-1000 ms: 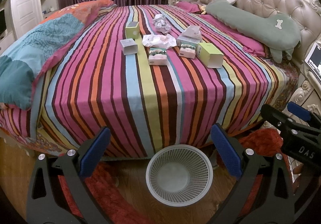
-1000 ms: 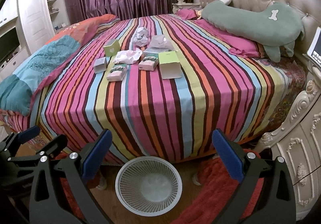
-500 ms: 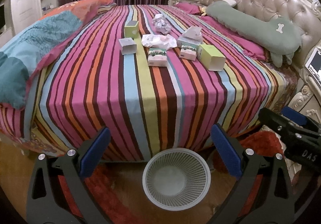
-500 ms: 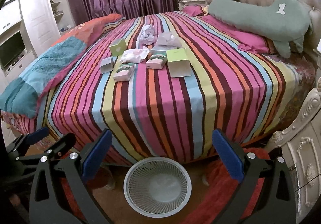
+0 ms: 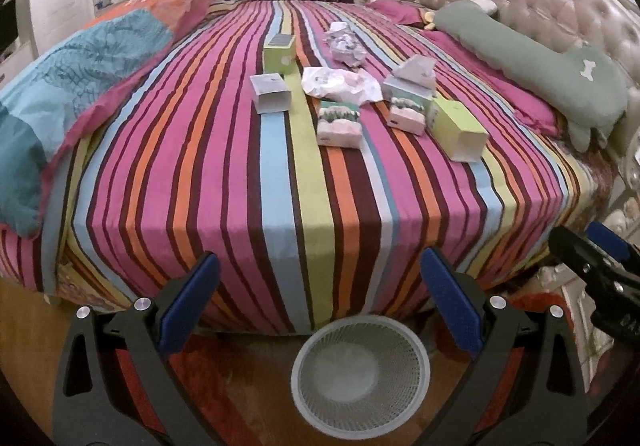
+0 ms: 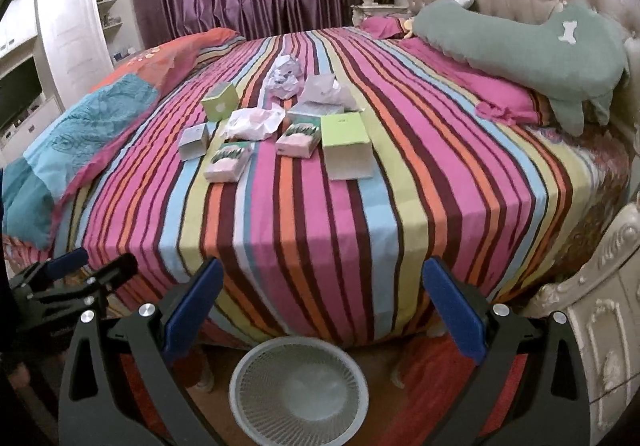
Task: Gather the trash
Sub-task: 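Grasp the white leaflet with the left tool while the right grasps the green DHC box, then carry the white leaflet in the left tool while the right carries the green DHC box to the wastebasket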
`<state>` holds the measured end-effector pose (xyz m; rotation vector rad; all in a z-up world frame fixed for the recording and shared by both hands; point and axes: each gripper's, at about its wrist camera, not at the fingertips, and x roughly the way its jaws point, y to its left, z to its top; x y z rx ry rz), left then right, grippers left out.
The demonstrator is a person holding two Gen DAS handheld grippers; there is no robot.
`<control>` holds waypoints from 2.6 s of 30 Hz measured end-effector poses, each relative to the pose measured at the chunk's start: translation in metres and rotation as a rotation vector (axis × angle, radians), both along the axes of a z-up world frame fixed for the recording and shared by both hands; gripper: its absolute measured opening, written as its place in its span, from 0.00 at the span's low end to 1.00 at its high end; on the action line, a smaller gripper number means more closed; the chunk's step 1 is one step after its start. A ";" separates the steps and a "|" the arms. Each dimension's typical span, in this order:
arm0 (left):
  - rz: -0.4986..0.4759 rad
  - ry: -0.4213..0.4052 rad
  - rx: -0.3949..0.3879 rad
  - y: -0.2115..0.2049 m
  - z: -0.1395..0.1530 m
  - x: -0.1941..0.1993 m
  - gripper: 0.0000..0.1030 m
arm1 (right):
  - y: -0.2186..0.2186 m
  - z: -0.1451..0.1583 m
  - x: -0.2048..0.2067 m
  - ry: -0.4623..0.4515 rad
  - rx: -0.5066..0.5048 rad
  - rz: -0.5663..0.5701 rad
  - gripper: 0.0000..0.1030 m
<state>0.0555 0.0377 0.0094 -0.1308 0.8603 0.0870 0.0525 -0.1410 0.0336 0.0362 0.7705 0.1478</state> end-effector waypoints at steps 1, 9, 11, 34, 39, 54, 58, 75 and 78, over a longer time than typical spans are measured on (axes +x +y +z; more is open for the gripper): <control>0.006 0.001 -0.004 0.001 0.000 0.004 0.94 | 0.000 0.000 0.004 -0.002 -0.007 0.001 0.93; 0.064 0.015 -0.035 0.014 -0.004 0.050 0.94 | -0.002 -0.001 0.039 0.006 -0.017 -0.005 0.93; 0.075 0.014 -0.035 0.017 -0.004 0.059 0.94 | -0.003 -0.002 0.048 0.010 -0.021 -0.004 0.93; 0.185 0.072 -0.019 0.060 -0.025 0.190 0.94 | 0.001 -0.034 0.145 0.061 -0.055 0.022 0.93; 0.212 0.096 -0.029 0.069 -0.035 0.220 0.94 | 0.003 -0.040 0.165 0.076 -0.053 0.043 0.93; 0.254 0.172 -0.017 0.090 -0.064 0.288 0.94 | -0.001 -0.066 0.203 0.118 -0.086 0.078 0.92; 0.252 0.182 0.015 0.091 -0.068 0.298 0.94 | -0.003 -0.071 0.212 0.131 -0.080 0.082 0.92; 0.240 0.150 0.027 0.099 -0.055 0.290 0.46 | -0.012 -0.061 0.217 0.165 -0.003 0.080 0.54; 0.226 0.110 0.038 0.097 -0.042 0.275 0.46 | -0.016 -0.053 0.213 0.161 0.020 0.066 0.54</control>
